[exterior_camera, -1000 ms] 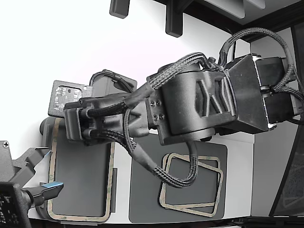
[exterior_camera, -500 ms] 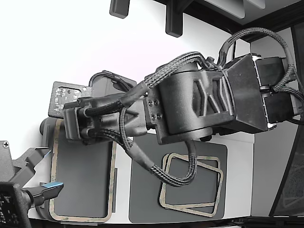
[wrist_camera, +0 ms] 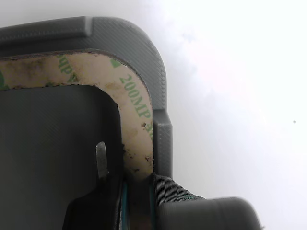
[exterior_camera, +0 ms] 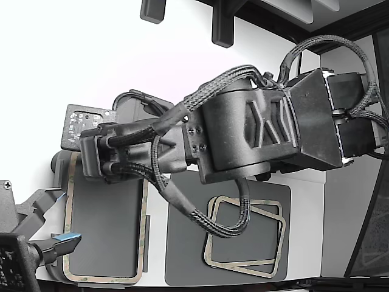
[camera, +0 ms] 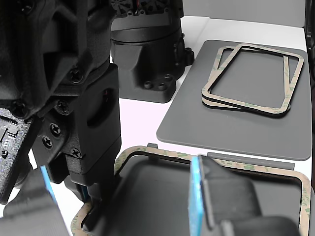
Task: Move top rectangular frame to the holder.
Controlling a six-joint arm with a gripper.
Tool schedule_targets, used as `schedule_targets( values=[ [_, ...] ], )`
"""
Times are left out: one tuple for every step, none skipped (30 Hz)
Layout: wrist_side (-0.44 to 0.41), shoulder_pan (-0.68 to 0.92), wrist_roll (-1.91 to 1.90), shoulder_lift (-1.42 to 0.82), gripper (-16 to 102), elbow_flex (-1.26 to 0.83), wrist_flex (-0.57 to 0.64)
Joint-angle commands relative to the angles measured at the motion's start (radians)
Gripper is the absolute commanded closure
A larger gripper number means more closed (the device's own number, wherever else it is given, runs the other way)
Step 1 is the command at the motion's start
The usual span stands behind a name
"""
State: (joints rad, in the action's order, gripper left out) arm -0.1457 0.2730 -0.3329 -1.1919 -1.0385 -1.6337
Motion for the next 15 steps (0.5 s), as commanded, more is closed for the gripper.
schedule_targets(
  values=[
    [0.002, -0.015, -0.003, -0.025, 96, 0.023, 0.003],
    [0.002, -0.015, -0.005, -0.023, 96, 0.023, 0.003],
    [0.002, -0.015, -0.005, -0.023, 96, 0.023, 0.005],
    [0.002, -0.015, -0.005, -0.021, 96, 0.023, 0.005],
    [0.002, -0.015, -0.005, -0.021, 96, 0.023, 0.005],
    [0.002, -0.017, -0.008, -0.021, 96, 0.023, 0.006],
    [0.002, -0.017, -0.011, -0.02, 96, 0.026, 0.006],
    [0.002, -0.017, -0.012, -0.018, 96, 0.031, 0.006],
    [0.002, -0.017, -0.012, -0.017, 96, 0.032, 0.006],
    [0.003, -0.017, -0.012, -0.017, 96, 0.034, 0.006],
    [0.005, -0.017, -0.009, -0.017, 96, 0.034, 0.006],
    [0.006, -0.017, -0.005, -0.017, 96, 0.034, 0.006],
    [0.006, -0.017, -0.002, -0.017, 96, 0.034, 0.006],
    [0.006, -0.017, 0.002, -0.017, 96, 0.034, 0.006],
    [0.006, -0.017, 0.003, -0.015, 96, 0.034, 0.006]
  ],
)
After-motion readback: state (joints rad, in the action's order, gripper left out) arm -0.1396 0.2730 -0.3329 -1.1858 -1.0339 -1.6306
